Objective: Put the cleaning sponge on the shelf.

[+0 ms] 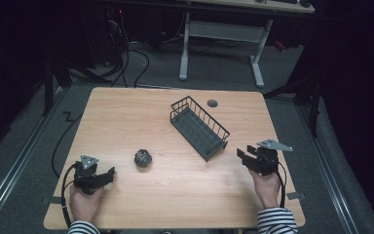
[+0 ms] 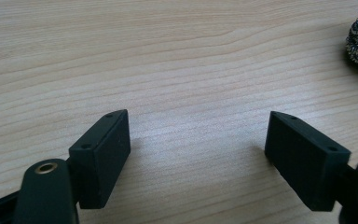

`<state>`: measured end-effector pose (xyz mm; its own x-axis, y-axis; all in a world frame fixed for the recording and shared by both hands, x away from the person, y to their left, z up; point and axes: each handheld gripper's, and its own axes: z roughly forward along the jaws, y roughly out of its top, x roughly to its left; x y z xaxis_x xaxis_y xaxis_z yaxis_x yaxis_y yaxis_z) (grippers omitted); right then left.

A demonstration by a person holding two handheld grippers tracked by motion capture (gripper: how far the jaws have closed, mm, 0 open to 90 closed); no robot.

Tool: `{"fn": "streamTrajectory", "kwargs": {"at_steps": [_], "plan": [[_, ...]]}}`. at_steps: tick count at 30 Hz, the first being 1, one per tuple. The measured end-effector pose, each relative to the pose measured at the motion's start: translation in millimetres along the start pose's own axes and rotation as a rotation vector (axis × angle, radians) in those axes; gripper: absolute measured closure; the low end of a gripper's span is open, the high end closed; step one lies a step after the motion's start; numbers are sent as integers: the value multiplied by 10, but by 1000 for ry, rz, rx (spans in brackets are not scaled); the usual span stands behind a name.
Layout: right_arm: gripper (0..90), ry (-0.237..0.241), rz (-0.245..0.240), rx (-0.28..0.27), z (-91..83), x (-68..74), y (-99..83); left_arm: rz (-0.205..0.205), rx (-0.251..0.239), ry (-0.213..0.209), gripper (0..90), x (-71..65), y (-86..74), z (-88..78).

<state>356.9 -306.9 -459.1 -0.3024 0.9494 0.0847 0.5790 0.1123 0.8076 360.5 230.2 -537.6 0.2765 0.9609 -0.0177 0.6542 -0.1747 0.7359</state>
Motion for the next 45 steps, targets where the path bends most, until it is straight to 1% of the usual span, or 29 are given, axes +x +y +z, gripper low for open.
{"fn": "streamTrajectory", "kwargs": {"at_steps": [3,4,5,9,11,12,13,14,16,18,19,20,21,25,27,31,33,35,38,41,43,44,45], "plan": [[518,1,-6,-2,11,40,93,6,1,-4,219,-3,0,0],[517,7,-7,-2,38,76,179,7,1,-6,219,-4,0,0],[517,8,-16,-2,56,92,220,8,1,-6,219,-4,0,0],[511,4,-18,7,154,151,366,8,1,-7,218,-4,0,0],[511,11,-6,12,207,162,425,8,1,-8,218,-2,0,0],[509,27,5,11,246,165,471,8,1,-9,217,-2,0,0],[508,23,10,11,275,184,509,7,1,-9,217,-2,0,0],[507,13,3,15,308,202,547,7,0,-8,218,-1,0,0],[501,2,-3,37,383,233,621,5,-1,-11,220,2,2,2],[500,-27,-21,57,465,259,677,3,-3,-13,220,4,1,2],[497,-47,-24,76,514,265,699,2,-3,-13,221,5,1,1],[494,-53,-24,88,552,265,714,4,-2,-12,222,4,2,2],[492,-57,-14,97,596,266,731,3,-3,-12,222,5,4,5],[489,-57,6,116,677,275,753,2,-3,-14,223,8,8,7],[490,-68,9,147,754,296,748,-1,-4,-17,224,13,7,6],[489,-80,10,182,843,261,736,4,-1,-14,228,11,13,11],[491,-75,20,197,872,236,708,3,-2,-13,229,11,12,11],[505,-69,18,205,879,233,681,1,-3,-12,233,10,11,11],[545,-48,20,194,852,248,662,-3,-4,-13,232,13,8,6],[602,-30,10,186,837,273,650,-7,-6,-13,232,15,6,4],[626,-13,4,197,842,292,644,-5,-4,-13,233,14,7,3],[627,-13,-7,198,845,303,640,-4,-3,-12,233,13,7,4],[627,-14,-8,202,839,316,638,-4,-4,-12,232,12,7,4]]}}
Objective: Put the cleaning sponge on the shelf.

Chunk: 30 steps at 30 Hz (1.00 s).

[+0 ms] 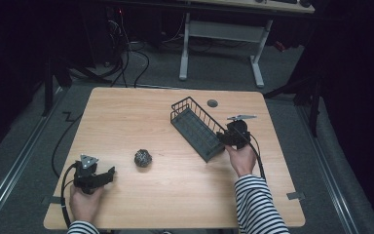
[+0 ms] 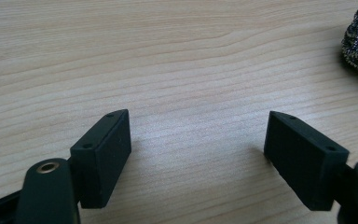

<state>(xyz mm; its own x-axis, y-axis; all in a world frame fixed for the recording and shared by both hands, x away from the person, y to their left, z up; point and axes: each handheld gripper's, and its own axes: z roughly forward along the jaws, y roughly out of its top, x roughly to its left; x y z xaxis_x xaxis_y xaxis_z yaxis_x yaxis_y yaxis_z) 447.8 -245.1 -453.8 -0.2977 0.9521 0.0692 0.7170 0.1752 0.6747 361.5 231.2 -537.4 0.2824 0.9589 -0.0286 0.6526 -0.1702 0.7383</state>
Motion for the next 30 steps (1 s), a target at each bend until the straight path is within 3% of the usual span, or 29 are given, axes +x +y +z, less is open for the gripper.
{"fn": "streamTrajectory", "kwargs": {"at_steps": [8,23,30], "plan": [[642,34,-16,4,-68,20,-70,1,0,1,232,-1,2,3],[643,86,-56,-17,-356,105,-418,1,-1,0,233,1,7,9],[625,109,-53,-33,-419,117,-525,3,0,2,233,-1,6,8]]}}
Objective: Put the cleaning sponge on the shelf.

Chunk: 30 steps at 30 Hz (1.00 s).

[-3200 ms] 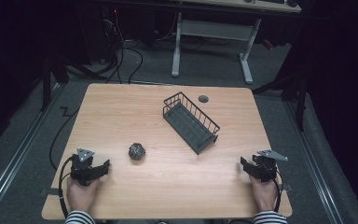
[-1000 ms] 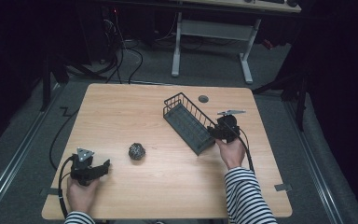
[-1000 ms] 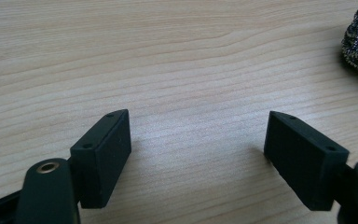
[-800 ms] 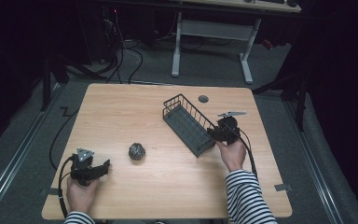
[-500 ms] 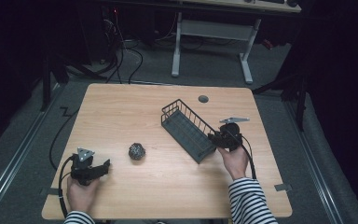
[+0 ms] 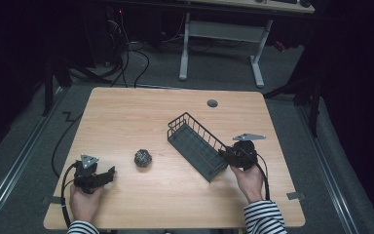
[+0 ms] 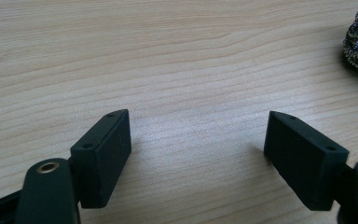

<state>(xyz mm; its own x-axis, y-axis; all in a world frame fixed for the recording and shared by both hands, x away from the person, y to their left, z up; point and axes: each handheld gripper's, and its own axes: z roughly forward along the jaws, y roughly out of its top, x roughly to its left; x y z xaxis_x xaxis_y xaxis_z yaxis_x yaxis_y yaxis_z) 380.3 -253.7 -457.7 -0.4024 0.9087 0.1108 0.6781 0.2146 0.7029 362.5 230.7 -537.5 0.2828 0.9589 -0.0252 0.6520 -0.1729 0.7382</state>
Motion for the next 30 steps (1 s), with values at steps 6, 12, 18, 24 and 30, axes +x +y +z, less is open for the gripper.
{"fn": "streamTrajectory", "kwargs": {"at_steps": [6,12,18,24,30], "plan": [[448,-19,3,-7,40,13,-23,2,1,4,233,-4,-2,-2],[376,-32,1,-72,-67,23,1,2,1,5,234,-6,-2,-2],[397,-24,14,-134,-257,-12,-26,3,1,5,234,-7,-3,-2],[430,-25,9,-197,-477,-76,-80,3,1,7,234,-8,-4,-3],[471,-74,31,-263,-672,-220,-211,2,1,8,234,-10,-5,-4]]}}
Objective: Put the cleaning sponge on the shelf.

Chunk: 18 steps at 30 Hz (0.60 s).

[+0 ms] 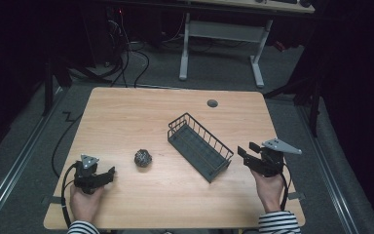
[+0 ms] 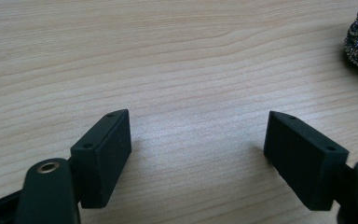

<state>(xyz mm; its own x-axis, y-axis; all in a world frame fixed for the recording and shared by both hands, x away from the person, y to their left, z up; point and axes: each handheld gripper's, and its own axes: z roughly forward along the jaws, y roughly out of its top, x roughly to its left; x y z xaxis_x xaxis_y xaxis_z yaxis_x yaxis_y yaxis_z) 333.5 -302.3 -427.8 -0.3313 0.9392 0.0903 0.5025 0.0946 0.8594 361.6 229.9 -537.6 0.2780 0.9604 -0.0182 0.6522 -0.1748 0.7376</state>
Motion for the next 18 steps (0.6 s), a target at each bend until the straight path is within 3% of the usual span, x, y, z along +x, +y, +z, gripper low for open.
{"fn": "streamTrajectory", "kwargs": {"at_steps": [4,10,14,18], "plan": [[482,-38,25,13,-28,-128,-114,0,0,1,234,-1,0,0],[477,-97,64,42,65,-329,-359,2,1,-1,230,-1,0,0],[472,-107,98,90,177,-406,-553,3,2,-3,227,-2,1,1],[460,-138,103,145,310,-446,-714,17,4,-17,216,-6,4,4]]}}
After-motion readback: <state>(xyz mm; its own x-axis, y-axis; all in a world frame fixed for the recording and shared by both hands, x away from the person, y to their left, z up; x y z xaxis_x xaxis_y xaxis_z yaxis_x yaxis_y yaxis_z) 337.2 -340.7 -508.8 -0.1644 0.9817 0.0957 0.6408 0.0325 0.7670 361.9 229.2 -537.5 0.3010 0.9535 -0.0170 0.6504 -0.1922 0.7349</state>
